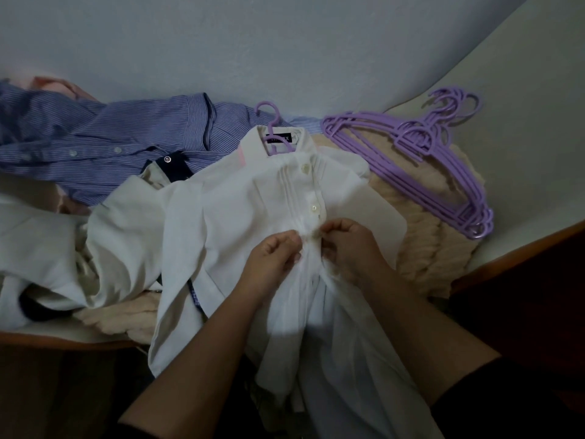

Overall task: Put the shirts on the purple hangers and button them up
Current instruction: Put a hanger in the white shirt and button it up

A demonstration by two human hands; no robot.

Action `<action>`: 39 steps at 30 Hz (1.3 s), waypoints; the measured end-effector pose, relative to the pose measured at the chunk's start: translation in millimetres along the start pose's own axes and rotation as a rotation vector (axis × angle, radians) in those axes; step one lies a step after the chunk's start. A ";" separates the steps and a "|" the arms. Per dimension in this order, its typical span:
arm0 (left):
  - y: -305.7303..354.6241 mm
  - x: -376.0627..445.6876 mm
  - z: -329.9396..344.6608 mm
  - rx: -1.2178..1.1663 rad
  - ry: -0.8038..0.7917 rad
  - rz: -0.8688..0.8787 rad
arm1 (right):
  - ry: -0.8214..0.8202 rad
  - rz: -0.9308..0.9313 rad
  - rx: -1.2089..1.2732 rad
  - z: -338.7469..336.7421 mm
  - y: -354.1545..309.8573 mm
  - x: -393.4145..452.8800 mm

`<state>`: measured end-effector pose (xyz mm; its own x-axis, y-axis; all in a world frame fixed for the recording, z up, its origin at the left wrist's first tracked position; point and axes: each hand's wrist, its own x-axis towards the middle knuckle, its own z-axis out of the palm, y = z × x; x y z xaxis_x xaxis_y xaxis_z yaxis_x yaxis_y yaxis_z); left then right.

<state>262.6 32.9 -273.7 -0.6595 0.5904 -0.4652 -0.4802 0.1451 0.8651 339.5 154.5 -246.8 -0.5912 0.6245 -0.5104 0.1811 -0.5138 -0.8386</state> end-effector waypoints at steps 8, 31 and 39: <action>16.0 14.3 -14.1 0.876 0.027 0.276 | -0.001 -0.019 0.018 -10.0 -11.1 18.1; 8.9 -16.2 -9.0 0.392 -0.046 0.037 | -0.205 0.005 -0.412 -30.4 -5.4 -12.2; 48.2 28.7 -13.5 0.466 -0.009 0.024 | -0.132 -0.156 -0.591 -8.6 -18.1 18.3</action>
<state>212.7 46.1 -247.9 -0.6610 0.6046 -0.4445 -0.1529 0.4715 0.8685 332.2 180.2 -242.7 -0.7309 0.5686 -0.3774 0.4669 0.0133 -0.8842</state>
